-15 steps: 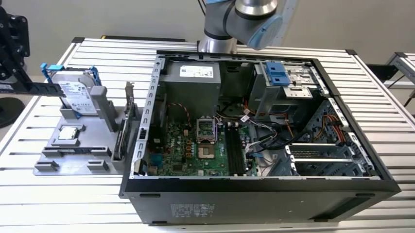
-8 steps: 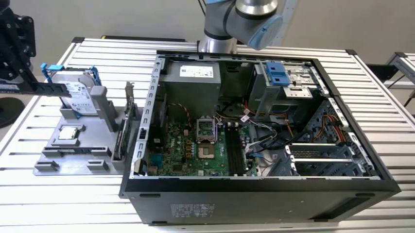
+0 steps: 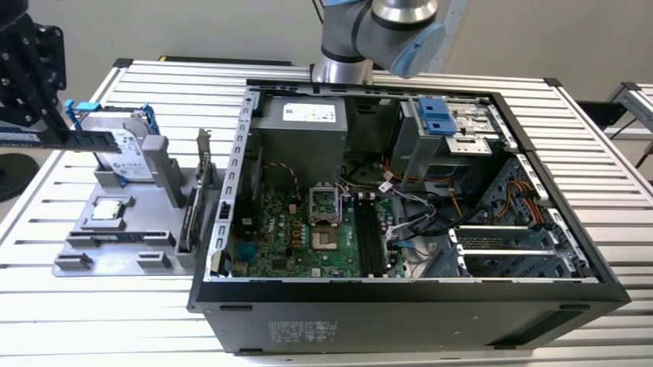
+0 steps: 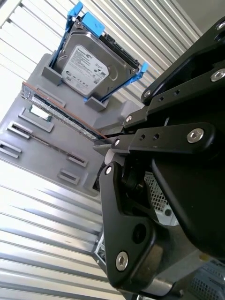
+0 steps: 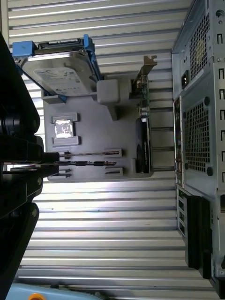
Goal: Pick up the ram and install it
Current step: 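Pick up the ram and move it above insertion slot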
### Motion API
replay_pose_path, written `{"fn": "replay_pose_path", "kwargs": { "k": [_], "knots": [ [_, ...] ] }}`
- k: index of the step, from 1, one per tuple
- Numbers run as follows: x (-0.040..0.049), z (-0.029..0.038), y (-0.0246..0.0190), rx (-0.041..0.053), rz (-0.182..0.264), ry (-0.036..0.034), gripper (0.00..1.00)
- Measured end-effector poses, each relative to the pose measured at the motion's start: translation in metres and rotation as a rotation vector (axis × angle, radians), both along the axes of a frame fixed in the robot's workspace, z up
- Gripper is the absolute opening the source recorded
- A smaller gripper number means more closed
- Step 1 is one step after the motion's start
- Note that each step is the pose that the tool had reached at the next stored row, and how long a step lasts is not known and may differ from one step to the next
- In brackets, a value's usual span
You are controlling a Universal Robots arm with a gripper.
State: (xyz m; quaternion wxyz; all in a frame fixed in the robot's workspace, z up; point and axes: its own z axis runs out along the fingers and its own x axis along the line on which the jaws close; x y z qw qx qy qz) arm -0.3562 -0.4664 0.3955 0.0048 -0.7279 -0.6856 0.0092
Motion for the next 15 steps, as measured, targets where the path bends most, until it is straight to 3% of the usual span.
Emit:
{"fn": "replay_pose_path", "kwargs": {
  "k": [15],
  "knots": [
    [0.0146, 0.0000, 0.0002, 0.0000, 0.000, 0.0000, 0.00]
  ]
}}
